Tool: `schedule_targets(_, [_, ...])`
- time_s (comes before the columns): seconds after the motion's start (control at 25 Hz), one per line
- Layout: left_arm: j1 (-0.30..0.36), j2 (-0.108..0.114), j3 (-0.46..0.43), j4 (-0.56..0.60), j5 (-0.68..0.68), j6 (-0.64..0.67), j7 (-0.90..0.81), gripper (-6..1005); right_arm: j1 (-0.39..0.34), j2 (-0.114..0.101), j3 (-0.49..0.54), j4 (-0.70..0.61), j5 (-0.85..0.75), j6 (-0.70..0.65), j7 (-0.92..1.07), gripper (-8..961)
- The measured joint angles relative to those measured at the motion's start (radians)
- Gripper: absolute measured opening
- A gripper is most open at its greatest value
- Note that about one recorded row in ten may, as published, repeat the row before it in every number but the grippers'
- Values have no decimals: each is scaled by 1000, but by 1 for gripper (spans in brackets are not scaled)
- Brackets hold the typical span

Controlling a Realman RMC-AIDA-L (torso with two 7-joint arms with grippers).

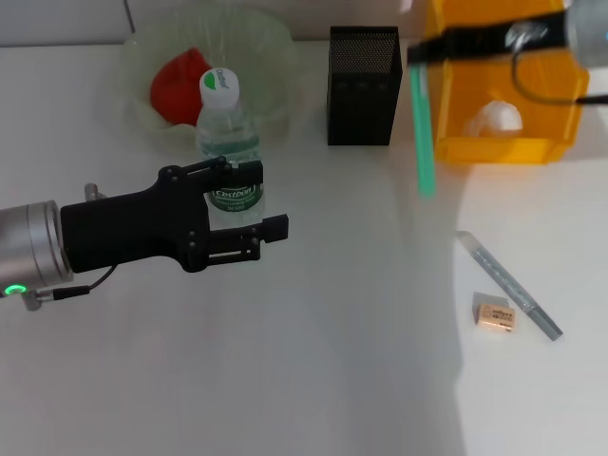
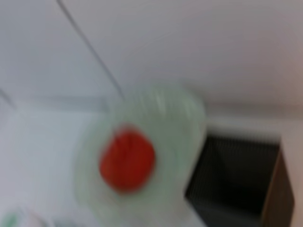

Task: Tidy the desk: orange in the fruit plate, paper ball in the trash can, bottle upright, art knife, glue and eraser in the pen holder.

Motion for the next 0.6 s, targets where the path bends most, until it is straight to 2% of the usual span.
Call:
schedule_targets(0.04, [1,0,0,0,-1,0,0,800,-37,0,83,-24,138,1,-85,198])
schedule_targets(0.08, [1,0,0,0,-1,0,-1,800,-37,0,83,-24,138,1,-85,202])
schedule_targets(0.12, [1,0,-1,0,-2,0,-1,800,-52,0,127,-19,218,6,-144,205])
schedule_targets(0.2, [1,0,-1,0,-2,0,-2,800,-66,0,202,34,381,30,-281,211])
schedule_targets(0.24, [0,-2,-1,0,-2,-2,-2,800,-69,2,233,125,523,65,-441,214])
schedule_targets(0.28, [0,-2,-1,0,-2,-2,-2,800,-69,2,233,125,523,65,-441,217])
schedule_targets(0.4, [-3,-2,-2,-2,-2,-5,-2,800,-40,1,241,319,702,101,-699,226])
schedule_targets(0.44, [-6,-2,-3,-5,-3,-8,-2,800,-7,1,250,448,808,112,-862,229])
schedule_targets(0.48, [-6,-2,-3,-5,-3,-8,-2,800,-7,1,250,448,808,112,-862,232])
schedule_targets(0.56, [-8,-4,-3,-6,-3,-11,-2,800,38,0,255,593,952,134,-1092,238])
schedule_targets(0.6, [-8,-4,-3,-6,-3,-11,-2,800,38,0,255,593,952,134,-1092,241])
